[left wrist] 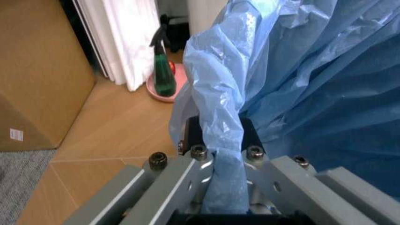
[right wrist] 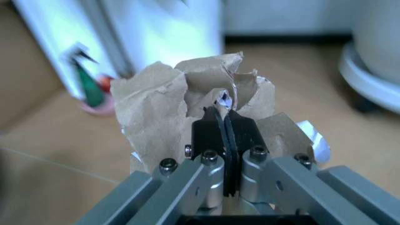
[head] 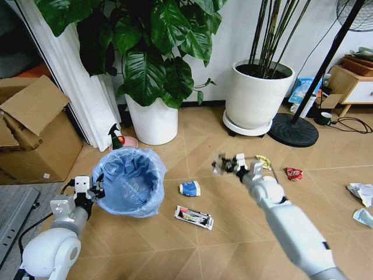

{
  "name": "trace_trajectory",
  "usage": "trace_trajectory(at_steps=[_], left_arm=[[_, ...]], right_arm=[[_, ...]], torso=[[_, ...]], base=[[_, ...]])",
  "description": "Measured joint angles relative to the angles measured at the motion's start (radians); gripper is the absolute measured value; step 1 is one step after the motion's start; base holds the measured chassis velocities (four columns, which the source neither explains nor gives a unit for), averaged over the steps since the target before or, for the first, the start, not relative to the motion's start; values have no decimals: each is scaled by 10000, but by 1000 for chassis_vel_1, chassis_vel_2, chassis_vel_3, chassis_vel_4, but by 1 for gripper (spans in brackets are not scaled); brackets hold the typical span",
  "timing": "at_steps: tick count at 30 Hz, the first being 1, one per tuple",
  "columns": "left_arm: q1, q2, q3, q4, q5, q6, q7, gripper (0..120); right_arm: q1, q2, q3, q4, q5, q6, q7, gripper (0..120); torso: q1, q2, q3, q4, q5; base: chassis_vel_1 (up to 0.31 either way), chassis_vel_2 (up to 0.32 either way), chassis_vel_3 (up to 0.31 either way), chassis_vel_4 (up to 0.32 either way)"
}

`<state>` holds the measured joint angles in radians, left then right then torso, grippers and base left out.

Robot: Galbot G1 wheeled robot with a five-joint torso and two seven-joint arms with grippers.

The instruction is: Pick up the trash bin and place the garbage on the floor into it.

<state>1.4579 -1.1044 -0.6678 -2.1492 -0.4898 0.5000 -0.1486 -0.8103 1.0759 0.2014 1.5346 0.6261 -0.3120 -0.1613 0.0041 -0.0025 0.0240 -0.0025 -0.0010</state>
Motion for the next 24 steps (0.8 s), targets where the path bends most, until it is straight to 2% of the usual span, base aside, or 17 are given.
trace_trajectory(at_steps=[6,8,9,11,14,15,17,24], left_arm=[[-95,80,93,135,-140,208,8,0],[-205,137,191,274,-206,359,8,0],[-281,157,241,345,-277,443,1,0],[-301,160,249,366,-300,469,0,0],[-427,208,302,494,-462,629,-3,0],[-427,208,302,494,-462,629,-3,0],[-550,253,355,578,-581,714,-10,0],[-865,416,388,766,-986,1026,-92,0]], right_arm=[[550,-586,-724,1482,1170,-323,-15,0],[1348,-755,-1593,2419,2097,-539,-9,0],[1862,-710,-2201,2745,2515,-651,24,0],[2017,-680,-2393,2817,2637,-677,51,0],[2833,-441,-3705,3221,3396,-792,364,0],[2833,-441,-3705,3221,3396,-792,364,0],[3253,-311,-4474,3441,3747,-910,479,0],[3449,-293,-5373,3539,3835,-945,484,0]], torso=[[0,2,0,1,3],[0,2,-1,3,-6],[0,2,0,4,3],[0,2,1,3,2],[0,1,1,6,1],[0,1,1,6,1],[0,2,0,6,-5],[0,2,0,2,0]], base=[[0,0,0,0],[0,0,0,0],[0,0,0,0],[0,0,0,0],[0,0,0,0],[0,0,0,0],[0,0,0,0],[0,0,0,0]])
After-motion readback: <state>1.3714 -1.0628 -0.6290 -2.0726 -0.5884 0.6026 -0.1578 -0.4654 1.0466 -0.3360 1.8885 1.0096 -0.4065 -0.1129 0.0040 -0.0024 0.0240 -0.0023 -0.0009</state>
